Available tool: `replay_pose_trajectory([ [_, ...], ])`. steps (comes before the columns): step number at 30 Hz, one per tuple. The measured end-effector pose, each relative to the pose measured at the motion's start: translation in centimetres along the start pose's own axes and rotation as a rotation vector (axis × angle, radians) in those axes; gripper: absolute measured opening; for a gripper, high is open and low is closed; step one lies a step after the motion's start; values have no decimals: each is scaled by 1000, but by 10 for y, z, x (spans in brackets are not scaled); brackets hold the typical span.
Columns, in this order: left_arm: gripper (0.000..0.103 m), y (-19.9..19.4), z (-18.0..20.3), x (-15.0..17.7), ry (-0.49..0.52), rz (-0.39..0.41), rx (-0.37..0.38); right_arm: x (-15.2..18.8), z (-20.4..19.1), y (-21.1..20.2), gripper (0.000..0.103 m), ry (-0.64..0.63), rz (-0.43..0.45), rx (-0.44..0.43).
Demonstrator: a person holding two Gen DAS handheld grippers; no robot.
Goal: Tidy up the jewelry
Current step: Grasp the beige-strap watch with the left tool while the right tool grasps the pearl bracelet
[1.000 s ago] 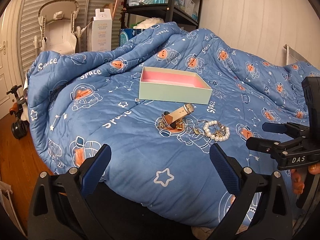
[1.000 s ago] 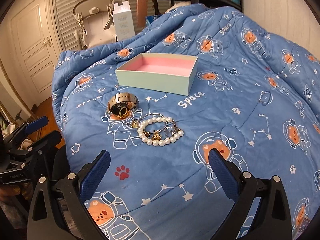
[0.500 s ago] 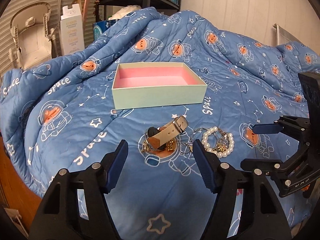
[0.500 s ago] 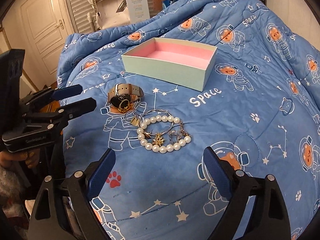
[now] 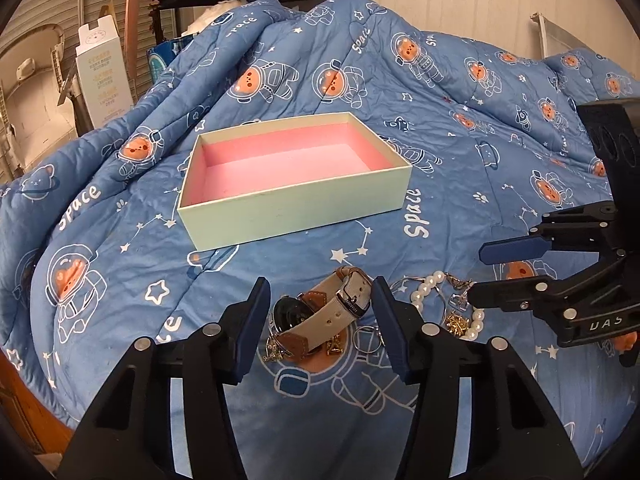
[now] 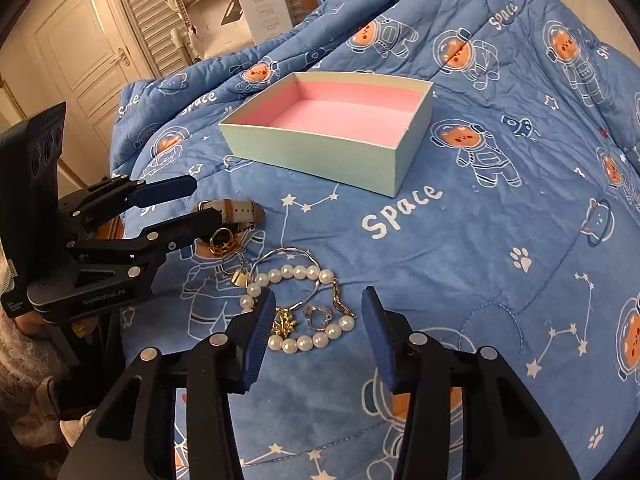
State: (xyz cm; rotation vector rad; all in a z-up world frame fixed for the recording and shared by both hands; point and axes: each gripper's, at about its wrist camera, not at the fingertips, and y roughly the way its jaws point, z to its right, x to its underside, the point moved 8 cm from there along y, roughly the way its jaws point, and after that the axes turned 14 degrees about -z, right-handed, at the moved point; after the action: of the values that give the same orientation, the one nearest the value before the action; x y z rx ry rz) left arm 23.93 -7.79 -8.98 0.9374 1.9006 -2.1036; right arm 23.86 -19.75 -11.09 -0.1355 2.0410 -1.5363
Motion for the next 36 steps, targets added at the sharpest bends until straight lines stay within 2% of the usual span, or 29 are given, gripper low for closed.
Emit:
replay_pose_trajectory([
  [2,49,2,1,-1,4,-7,5,-5,0,6,35,-12,-16,31],
  [4,49,4,3,-2,14,-14,6,-8,1,12,23,-17,-39,29],
  [5,49,5,4,-2,17,-16,5,-9,1,15,22,-18,-47,18],
  [11,50,-5,4,1,19,3,22,-11,7,25,20,4,-92,19],
  [14,50,0,5,3,42,-19,-1,-10,9,30,19,10,-115,27],
  [18,50,10,3,3,45,-39,-10,-9,12,36,13,26,-142,32],
  [20,38,12,2,2,38,-37,-7,-9,12,37,9,29,-142,28],
  [22,26,11,0,1,27,-34,-4,-10,12,37,6,30,-138,22],
  [25,16,5,-6,-1,-11,-23,29,-10,12,34,5,34,-115,7],
  [32,15,-11,-24,0,-130,-10,143,-12,-4,3,5,-27,-20,-17],
  [36,15,-22,-26,1,-148,9,192,-16,-16,-19,5,-59,27,-49],
])
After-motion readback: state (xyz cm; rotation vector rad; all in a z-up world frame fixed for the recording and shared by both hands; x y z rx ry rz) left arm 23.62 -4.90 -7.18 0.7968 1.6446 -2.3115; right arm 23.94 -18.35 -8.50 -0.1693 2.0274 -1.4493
